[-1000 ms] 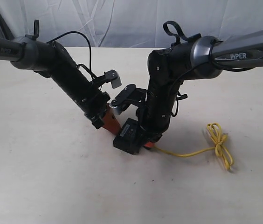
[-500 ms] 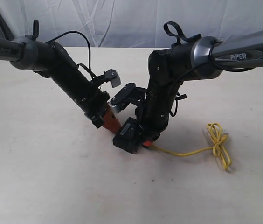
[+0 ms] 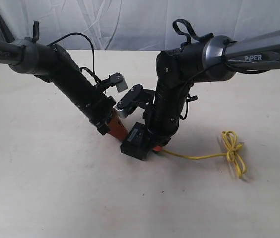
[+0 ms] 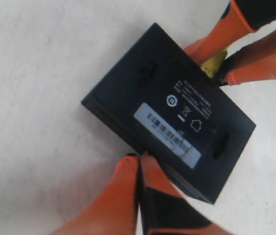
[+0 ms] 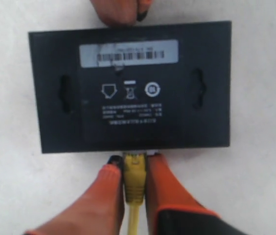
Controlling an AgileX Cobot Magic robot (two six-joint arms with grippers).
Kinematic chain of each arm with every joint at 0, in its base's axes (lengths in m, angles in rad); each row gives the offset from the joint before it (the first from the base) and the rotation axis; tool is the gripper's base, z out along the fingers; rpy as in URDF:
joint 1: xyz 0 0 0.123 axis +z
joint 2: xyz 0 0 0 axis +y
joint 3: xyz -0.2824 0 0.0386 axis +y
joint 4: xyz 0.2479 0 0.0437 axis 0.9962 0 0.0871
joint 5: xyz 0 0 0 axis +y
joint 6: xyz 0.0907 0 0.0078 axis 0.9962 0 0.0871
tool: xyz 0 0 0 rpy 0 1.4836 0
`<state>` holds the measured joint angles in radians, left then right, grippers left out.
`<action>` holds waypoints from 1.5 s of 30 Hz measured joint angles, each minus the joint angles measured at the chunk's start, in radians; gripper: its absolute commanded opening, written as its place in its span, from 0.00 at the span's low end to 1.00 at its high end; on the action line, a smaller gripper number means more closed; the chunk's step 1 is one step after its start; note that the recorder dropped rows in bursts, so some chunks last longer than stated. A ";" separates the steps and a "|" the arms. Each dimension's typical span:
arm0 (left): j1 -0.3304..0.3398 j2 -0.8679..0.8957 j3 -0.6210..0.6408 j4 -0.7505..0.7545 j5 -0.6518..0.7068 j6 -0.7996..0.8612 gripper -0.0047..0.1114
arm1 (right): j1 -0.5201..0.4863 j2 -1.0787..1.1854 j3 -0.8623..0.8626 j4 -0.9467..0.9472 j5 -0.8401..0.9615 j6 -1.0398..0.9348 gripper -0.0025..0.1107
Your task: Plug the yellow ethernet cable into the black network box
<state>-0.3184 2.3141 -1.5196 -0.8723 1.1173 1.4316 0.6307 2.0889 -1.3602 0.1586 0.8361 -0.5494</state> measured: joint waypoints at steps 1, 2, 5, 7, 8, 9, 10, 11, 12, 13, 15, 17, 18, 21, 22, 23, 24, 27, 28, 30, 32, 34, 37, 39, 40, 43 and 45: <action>0.000 0.000 0.000 0.000 -0.002 -0.003 0.04 | 0.000 0.000 0.000 -0.019 0.000 0.000 0.01; 0.000 0.001 0.000 -0.002 -0.002 -0.005 0.04 | 0.000 0.000 -0.003 -0.041 -0.002 0.000 0.01; 0.000 0.001 0.000 -0.001 -0.006 -0.009 0.04 | 0.000 0.000 -0.007 -0.080 -0.013 0.000 0.01; -0.002 0.001 -0.001 0.011 -0.006 -0.019 0.04 | 0.000 0.000 -0.009 -0.089 -0.014 0.000 0.01; -0.002 0.001 -0.005 0.016 -0.006 -0.026 0.04 | 0.000 0.000 -0.009 -0.089 -0.014 0.000 0.01; -0.004 0.001 -0.009 0.018 -0.006 -0.031 0.04 | 0.000 0.000 -0.009 -0.089 -0.014 0.000 0.01; -0.004 0.001 -0.012 0.020 -0.006 -0.038 0.04 | 0.000 0.000 -0.011 -0.089 -0.012 0.000 0.01; -0.004 0.001 -0.014 0.020 -0.006 -0.046 0.04 | 0.000 0.000 -0.011 -0.089 -0.012 0.000 0.01; -0.004 0.001 -0.018 0.023 -0.009 -0.056 0.04 | 0.000 0.000 -0.011 -0.089 -0.014 0.000 0.01; -0.004 0.001 -0.022 0.028 -0.013 -0.065 0.04 | 0.000 0.000 -0.014 -0.093 -0.016 0.000 0.01; -0.004 0.001 -0.026 0.035 -0.020 -0.076 0.04 | 0.000 0.000 -0.014 -0.095 -0.019 0.000 0.01; -0.004 0.001 -0.029 0.044 -0.020 -0.083 0.04 | 0.000 0.000 -0.014 -0.097 -0.021 0.000 0.02; -0.004 0.001 -0.029 0.049 -0.020 -0.086 0.04 | 0.000 0.000 -0.014 -0.097 -0.021 0.000 0.02; -0.006 0.001 -0.031 0.064 -0.030 -0.121 0.04 | 0.000 0.000 -0.014 -0.097 -0.021 0.000 0.02; -0.008 -0.001 -0.031 0.069 -0.041 -0.142 0.04 | 0.000 0.000 -0.014 -0.097 -0.021 0.000 0.06; -0.008 -0.003 -0.031 0.074 -0.042 -0.158 0.04 | 0.000 0.000 -0.014 -0.097 -0.021 0.000 0.10; -0.010 -0.005 -0.031 0.081 -0.048 -0.168 0.04 | 0.000 0.000 -0.014 -0.097 -0.019 0.000 0.16; -0.010 -0.007 -0.031 0.088 -0.056 -0.187 0.04 | 0.000 0.000 -0.016 -0.097 -0.019 0.000 0.45; -0.010 -0.007 -0.031 0.088 -0.058 -0.189 0.04 | 0.000 -0.002 -0.016 -0.097 -0.019 0.000 0.56; -0.010 -0.007 -0.031 0.088 -0.060 -0.195 0.04 | 0.000 -0.009 -0.016 -0.097 -0.019 0.000 0.58; -0.010 -0.009 -0.031 0.090 -0.064 -0.199 0.04 | 0.000 -0.013 -0.016 -0.097 -0.017 0.000 0.58; -0.010 -0.018 -0.031 0.110 -0.089 -0.201 0.04 | 0.000 -0.015 -0.016 -0.102 0.010 0.000 0.58; 0.005 -0.045 -0.031 0.185 -0.144 -0.256 0.04 | 0.000 -0.037 -0.016 -0.136 0.040 0.002 0.57; 0.036 -0.065 -0.031 0.215 -0.146 -0.294 0.04 | 0.000 -0.062 -0.016 -0.148 0.042 0.009 0.40; 0.049 -0.080 -0.031 0.222 -0.151 -0.321 0.04 | 0.000 -0.075 -0.016 -0.149 0.043 0.009 0.25; 0.058 -0.142 -0.031 0.254 -0.175 -0.436 0.04 | 0.000 -0.114 -0.016 -0.186 0.056 0.034 0.03; 0.058 -0.173 -0.031 0.296 -0.180 -0.516 0.04 | -0.006 -0.137 -0.016 -0.209 0.063 0.061 0.03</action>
<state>-0.2600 2.1412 -1.5508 -0.5760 0.9372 0.9157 0.6247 1.9518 -1.3761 -0.0502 0.8989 -0.4879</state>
